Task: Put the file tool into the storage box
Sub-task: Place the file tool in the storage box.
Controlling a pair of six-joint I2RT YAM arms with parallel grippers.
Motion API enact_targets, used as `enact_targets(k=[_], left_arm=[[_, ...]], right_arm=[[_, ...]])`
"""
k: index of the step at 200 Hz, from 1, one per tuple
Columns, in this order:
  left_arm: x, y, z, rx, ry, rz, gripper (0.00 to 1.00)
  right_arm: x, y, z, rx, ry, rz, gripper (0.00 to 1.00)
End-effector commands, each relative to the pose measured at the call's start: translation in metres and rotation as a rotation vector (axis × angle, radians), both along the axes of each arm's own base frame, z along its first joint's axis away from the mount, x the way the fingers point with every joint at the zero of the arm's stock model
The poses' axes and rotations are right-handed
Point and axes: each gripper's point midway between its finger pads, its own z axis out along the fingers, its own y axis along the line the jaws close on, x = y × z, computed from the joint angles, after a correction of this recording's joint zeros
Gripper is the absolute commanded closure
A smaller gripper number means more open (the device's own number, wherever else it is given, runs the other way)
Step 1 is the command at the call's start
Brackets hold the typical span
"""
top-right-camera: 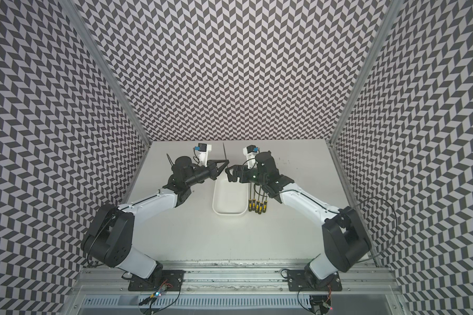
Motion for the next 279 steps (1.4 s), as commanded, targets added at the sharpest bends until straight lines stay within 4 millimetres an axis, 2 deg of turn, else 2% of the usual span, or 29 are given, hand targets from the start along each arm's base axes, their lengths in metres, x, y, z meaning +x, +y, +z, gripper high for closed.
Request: enact_targets(k=[1, 30, 48, 75, 105, 136, 188, 227, 279], left_arm=[[0.011, -0.004, -0.011, 0.042, 0.050, 0.004, 1.00], [0.029, -0.004, -0.044, 0.105, 0.177, 0.068, 1.00], [0.037, 0.000, -0.066, 0.168, 0.255, 0.109, 1.00], [0.022, 0.007, -0.082, 0.244, 0.293, 0.164, 1.00], [0.000, 0.000, -0.087, 0.296, 0.312, 0.173, 1.00], [-0.017, -0.011, -0.098, 0.332, 0.333, 0.156, 1.00], [-0.035, -0.025, -0.121, 0.372, 0.387, 0.112, 1.00], [-0.039, -0.032, -0.138, 0.381, 0.426, 0.099, 1.00], [-0.040, -0.039, -0.169, 0.399, 0.487, 0.088, 1.00]], right_arm=[[0.018, -0.035, 0.016, -0.067, -0.062, -0.224, 0.09], [0.044, -0.075, 0.031, -0.100, -0.078, -0.450, 0.09], [0.058, -0.079, 0.037, -0.076, -0.060, -0.477, 0.08], [0.074, -0.083, 0.055, -0.013, -0.059, -0.463, 0.09], [0.090, -0.095, 0.075, 0.000, -0.088, -0.485, 0.09], [0.100, -0.104, 0.072, 0.029, -0.078, -0.477, 0.09], [0.104, -0.113, 0.054, 0.017, -0.064, -0.470, 0.09], [0.106, -0.120, 0.047, 0.012, -0.059, -0.471, 0.09], [0.102, -0.125, 0.050, 0.012, -0.075, -0.476, 0.09]])
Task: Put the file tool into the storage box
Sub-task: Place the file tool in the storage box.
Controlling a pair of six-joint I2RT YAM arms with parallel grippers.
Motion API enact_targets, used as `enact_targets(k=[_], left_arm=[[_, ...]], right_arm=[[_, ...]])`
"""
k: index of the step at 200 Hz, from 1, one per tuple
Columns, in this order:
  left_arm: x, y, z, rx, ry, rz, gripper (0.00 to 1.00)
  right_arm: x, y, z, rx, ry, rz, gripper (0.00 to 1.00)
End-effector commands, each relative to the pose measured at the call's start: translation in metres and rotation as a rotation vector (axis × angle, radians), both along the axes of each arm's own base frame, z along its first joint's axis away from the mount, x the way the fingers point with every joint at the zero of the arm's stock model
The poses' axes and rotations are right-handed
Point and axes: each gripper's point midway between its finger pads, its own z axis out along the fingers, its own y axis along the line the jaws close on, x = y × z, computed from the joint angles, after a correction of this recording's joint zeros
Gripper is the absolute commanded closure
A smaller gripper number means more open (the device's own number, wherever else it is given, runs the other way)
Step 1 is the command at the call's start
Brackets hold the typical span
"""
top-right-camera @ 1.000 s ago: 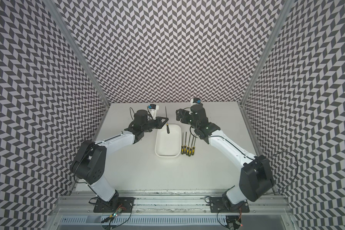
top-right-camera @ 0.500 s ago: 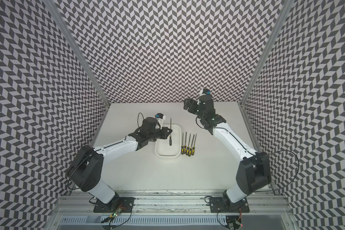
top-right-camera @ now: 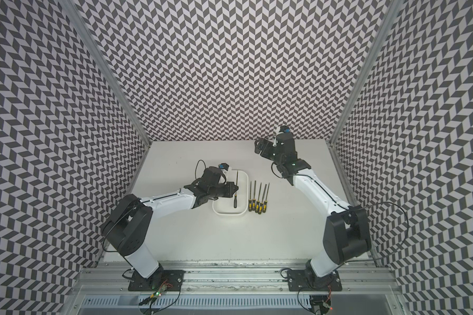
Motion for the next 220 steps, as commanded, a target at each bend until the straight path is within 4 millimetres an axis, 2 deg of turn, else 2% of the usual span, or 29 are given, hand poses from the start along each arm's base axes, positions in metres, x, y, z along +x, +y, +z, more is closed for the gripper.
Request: enact_targets(k=[1, 40, 103, 115, 129, 146, 165, 196, 220], left_arm=[[-0.001, -0.004, -0.011, -0.004, 0.023, 0.001, 1.00], [-0.001, -0.007, -0.029, -0.005, 0.063, 0.001, 1.00], [0.003, -0.018, -0.042, -0.032, 0.114, -0.001, 1.00], [0.003, -0.017, -0.044, -0.034, 0.120, 0.005, 0.86], [0.004, -0.018, -0.045, -0.038, 0.123, 0.008, 0.80], [0.005, -0.018, -0.044, -0.039, 0.120, 0.010, 0.64], [0.006, -0.017, -0.044, -0.032, 0.116, 0.016, 0.54], [0.009, -0.013, -0.034, -0.023, 0.083, 0.032, 0.51], [0.014, -0.009, -0.011, -0.017, 0.028, 0.042, 0.51]], right_arm=[[0.001, -0.002, 0.013, 0.005, -0.060, 0.004, 0.09], [-0.002, -0.005, 0.015, 0.000, -0.071, -0.003, 0.09], [-0.006, -0.008, 0.022, 0.001, -0.088, -0.007, 0.09], [-0.006, -0.008, 0.022, -0.002, -0.091, -0.009, 0.09], [-0.006, -0.009, 0.023, -0.002, -0.092, -0.010, 0.09], [-0.007, -0.009, 0.024, 0.000, -0.095, -0.007, 0.09], [-0.008, -0.009, 0.025, -0.001, -0.098, -0.004, 0.09], [-0.007, -0.007, 0.022, -0.008, -0.093, 0.008, 0.08], [-0.004, -0.008, -0.001, -0.035, -0.034, -0.002, 0.09]])
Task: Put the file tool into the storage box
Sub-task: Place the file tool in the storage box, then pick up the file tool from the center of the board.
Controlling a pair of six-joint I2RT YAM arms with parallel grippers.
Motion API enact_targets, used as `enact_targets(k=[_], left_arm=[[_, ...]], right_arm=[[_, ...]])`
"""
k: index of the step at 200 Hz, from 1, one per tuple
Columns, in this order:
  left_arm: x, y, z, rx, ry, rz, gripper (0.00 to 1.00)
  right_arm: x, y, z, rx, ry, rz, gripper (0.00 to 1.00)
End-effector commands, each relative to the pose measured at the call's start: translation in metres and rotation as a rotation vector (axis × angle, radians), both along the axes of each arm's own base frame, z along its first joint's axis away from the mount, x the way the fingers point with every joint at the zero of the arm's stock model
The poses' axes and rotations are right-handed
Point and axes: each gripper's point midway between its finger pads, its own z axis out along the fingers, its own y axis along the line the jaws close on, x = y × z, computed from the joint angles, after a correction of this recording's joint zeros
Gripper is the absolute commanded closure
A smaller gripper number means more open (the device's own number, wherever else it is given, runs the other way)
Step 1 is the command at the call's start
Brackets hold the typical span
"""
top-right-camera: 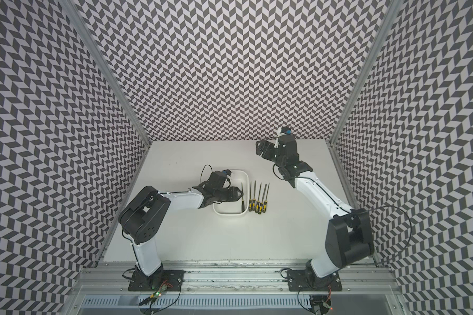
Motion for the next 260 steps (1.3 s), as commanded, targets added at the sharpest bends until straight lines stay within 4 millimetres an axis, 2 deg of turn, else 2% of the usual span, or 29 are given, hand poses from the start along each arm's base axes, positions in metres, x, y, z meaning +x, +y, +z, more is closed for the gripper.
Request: enact_targets(k=[1, 35, 56, 76, 90, 116, 137, 171, 218, 260], left_arm=[[0.012, -0.002, 0.041, -0.012, -0.102, 0.010, 0.51], [0.016, 0.006, 0.094, -0.026, -0.227, 0.034, 0.50], [0.023, 0.024, 0.123, 0.003, -0.328, 0.106, 0.49], [0.038, 0.047, 0.141, 0.079, -0.431, 0.212, 0.48], [0.051, 0.057, 0.150, 0.108, -0.479, 0.268, 0.47], [0.071, 0.061, 0.171, 0.092, -0.523, 0.299, 0.47], [0.075, 0.070, 0.184, 0.079, -0.560, 0.318, 0.46], [0.077, 0.095, 0.192, 0.080, -0.576, 0.347, 0.46], [0.076, 0.133, 0.214, 0.057, -0.618, 0.413, 0.46], [0.069, 0.152, 0.222, 0.047, -0.637, 0.443, 0.46]], right_arm=[[0.002, -0.003, -0.005, -0.018, -0.006, -0.007, 0.09], [-0.004, -0.021, -0.075, -0.086, 0.156, -0.095, 0.11], [-0.017, -0.025, -0.122, -0.122, 0.281, -0.101, 0.18], [-0.032, -0.023, -0.160, -0.119, 0.360, -0.078, 0.27], [-0.038, -0.026, -0.177, -0.144, 0.406, -0.080, 0.32], [-0.048, -0.033, -0.193, -0.186, 0.441, -0.089, 0.34], [-0.060, -0.039, -0.212, -0.212, 0.481, -0.095, 0.35], [-0.068, -0.041, -0.229, -0.240, 0.509, -0.099, 0.38], [-0.089, -0.030, -0.234, -0.350, 0.516, -0.089, 0.39], [-0.110, -0.030, -0.239, -0.393, 0.527, -0.089, 0.40]])
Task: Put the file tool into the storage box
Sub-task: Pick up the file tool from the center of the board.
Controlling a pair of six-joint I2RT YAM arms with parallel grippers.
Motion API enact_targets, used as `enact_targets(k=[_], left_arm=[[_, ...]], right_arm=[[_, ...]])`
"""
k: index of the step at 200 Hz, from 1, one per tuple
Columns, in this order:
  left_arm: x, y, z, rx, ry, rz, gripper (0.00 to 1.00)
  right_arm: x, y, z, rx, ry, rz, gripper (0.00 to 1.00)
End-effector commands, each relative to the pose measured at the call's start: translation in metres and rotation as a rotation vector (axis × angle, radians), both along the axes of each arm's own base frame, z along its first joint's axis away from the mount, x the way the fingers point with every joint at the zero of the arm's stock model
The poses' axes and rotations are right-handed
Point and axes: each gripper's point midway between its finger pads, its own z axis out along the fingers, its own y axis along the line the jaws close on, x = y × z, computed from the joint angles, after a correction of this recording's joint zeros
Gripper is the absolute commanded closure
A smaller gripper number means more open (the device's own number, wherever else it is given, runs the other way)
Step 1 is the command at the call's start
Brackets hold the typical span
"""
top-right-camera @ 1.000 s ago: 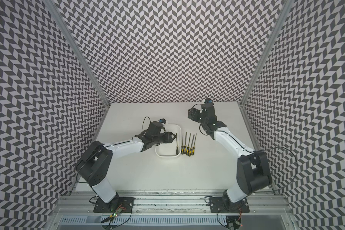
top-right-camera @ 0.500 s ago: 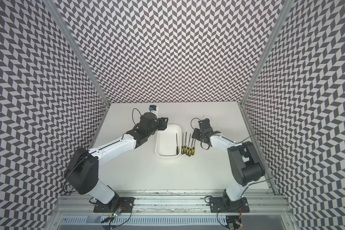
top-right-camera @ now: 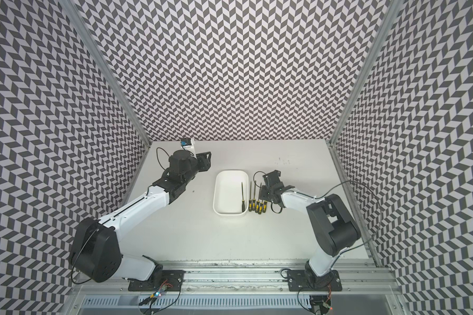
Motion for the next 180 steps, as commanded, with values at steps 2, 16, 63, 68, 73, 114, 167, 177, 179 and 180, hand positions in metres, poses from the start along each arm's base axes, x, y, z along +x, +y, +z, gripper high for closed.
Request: enact_targets(k=[2, 16, 63, 68, 73, 114, 167, 177, 179, 180], left_arm=[[-0.004, 0.006, 0.007, -0.010, -0.028, -0.008, 0.46], [-0.006, 0.006, 0.008, -0.025, -0.033, -0.018, 0.46], [-0.008, 0.003, 0.006, -0.040, -0.028, -0.035, 0.45], [-0.008, 0.002, 0.006, -0.041, -0.030, -0.036, 0.45], [-0.008, 0.002, 0.007, -0.041, -0.032, -0.037, 0.45], [-0.007, 0.003, 0.005, -0.036, -0.029, -0.033, 0.45], [-0.005, 0.003, 0.005, -0.035, -0.032, -0.031, 0.45], [-0.006, 0.004, 0.005, -0.036, -0.033, -0.031, 0.45], [-0.006, 0.004, 0.006, -0.038, -0.034, -0.030, 0.45], [-0.006, 0.004, 0.006, -0.038, -0.035, -0.030, 0.45]], right_arm=[[-0.006, -0.012, 0.007, -0.040, -0.027, -0.029, 0.40], [-0.008, -0.016, 0.009, -0.054, -0.031, -0.038, 0.40], [-0.010, -0.017, 0.011, -0.069, -0.032, -0.032, 0.41], [-0.011, -0.015, 0.011, -0.067, -0.031, -0.029, 0.41], [-0.012, -0.014, 0.010, -0.067, -0.029, -0.025, 0.41], [-0.015, -0.007, -0.001, -0.069, -0.001, 0.000, 0.42], [-0.018, 0.000, -0.014, -0.118, 0.034, 0.024, 0.42], [-0.017, 0.000, -0.016, -0.124, 0.039, 0.024, 0.42], [-0.018, 0.000, -0.017, -0.125, 0.041, 0.026, 0.42], [-0.018, 0.000, -0.017, -0.126, 0.042, 0.026, 0.42]])
